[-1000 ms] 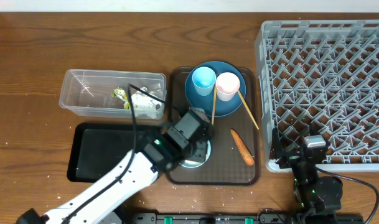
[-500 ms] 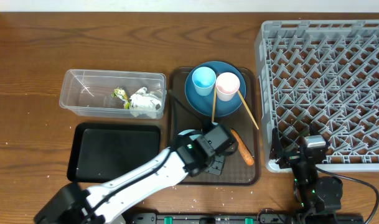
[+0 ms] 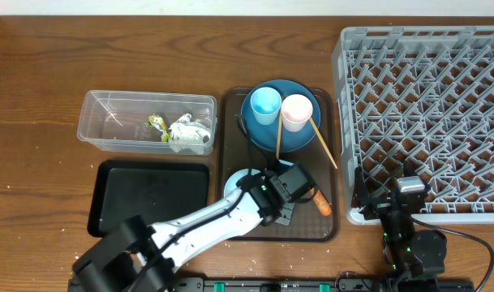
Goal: Sort waste into correct bins and load items into the dishwasher rack
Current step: 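Grasp the rim of the rice bowl with the left gripper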
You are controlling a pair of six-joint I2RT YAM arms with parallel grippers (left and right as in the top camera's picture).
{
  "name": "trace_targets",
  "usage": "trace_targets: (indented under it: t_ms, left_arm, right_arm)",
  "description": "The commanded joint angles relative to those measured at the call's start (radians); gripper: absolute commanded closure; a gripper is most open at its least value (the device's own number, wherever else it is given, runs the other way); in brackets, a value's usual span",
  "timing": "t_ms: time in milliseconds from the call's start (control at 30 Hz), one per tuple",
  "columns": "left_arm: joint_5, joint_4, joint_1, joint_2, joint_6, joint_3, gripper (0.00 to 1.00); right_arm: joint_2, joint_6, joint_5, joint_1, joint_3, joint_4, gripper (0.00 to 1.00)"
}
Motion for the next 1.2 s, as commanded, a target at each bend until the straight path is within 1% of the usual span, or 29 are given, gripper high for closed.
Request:
trace_targets:
  t_ms: [0,100,167,267,300,333,500,533,567,867,967,1000,1067,1167]
  left_arm:
    - [-0.051,0.001,-0.006,0.025,-0.008,0.005,0.63]
    - [-0.084,0.002,-0.006,0.025,-0.009,0.005,0.67]
    - [-0.092,0.002,-0.006,0.025,-0.009,0.005,0.71]
    - [-0.098,0.002,-0.006,0.025,-0.009,0.005,0.8]
    - [-0.098,0.002,-0.006,0.025,-0.009,0.005,0.82]
    - [-0.098,0.002,-0.006,0.025,-0.009,0.005,0.87]
    - [-0.098,0.002,-0.006,0.025,-0.009,0.005,0.89]
    - [-0.098,0.002,-0.006,0.025,-0.009,0.005,0.92]
    - [-0.098,0.002,-0.006,0.025,-0.009,0.005,0.93]
    - [-0.098,0.002,-0.006,0.025,-0.009,0.005,0.94]
    - [-0.098,0.002,-0.006,0.025,-0.009,0.005,0.92]
    - [-0.098,0.002,-0.006,0.025,-0.009,0.005,0.91]
    - [-0.098,0.002,-0.006,0.025,-0.009,0.005,0.83]
    - [-0.098,0.002,-0.006,0.025,-0.009,0.005,0.83]
  right_arm:
    - [-0.005,-0.008,0.001,-0.006,-0.002,-0.004,0.01]
    - [-0.005,-0.008,0.001,-0.006,-0.002,-0.004,0.01]
    - [-0.005,-0.008,0.001,-0.006,-0.002,-0.004,0.01]
    - [-0.005,-0.008,0.001,-0.006,-0.002,-0.004,0.01]
    - [-0.005,-0.008,0.001,-0.006,-0.002,-0.004,0.01]
    - [-0.005,-0.008,0.001,-0.006,-0.002,-0.004,0.01]
    - [-0.005,-0.008,0.001,-0.006,-0.002,-0.004,0.01]
    - [-0.005,-0.008,0.001,-0.006,-0.002,-0.004,0.01]
    - [-0.005,-0.008,0.001,-0.006,-0.002,-0.004,0.01]
    - [-0.005,-0.008,0.001,-0.006,-0.002,-0.004,0.01]
    - [-0.005,-0.008,0.001,-0.006,-0.002,-0.004,0.01]
    - [-0.005,-0.008,0.001,-0.006,-0.002,-0.004,0.01]
    - [-0.005,-0.008,0.001,-0.006,-0.002,-0.004,0.01]
    - [-0.005,-0.008,0.001,-0.006,-0.002,-0.004,0.01]
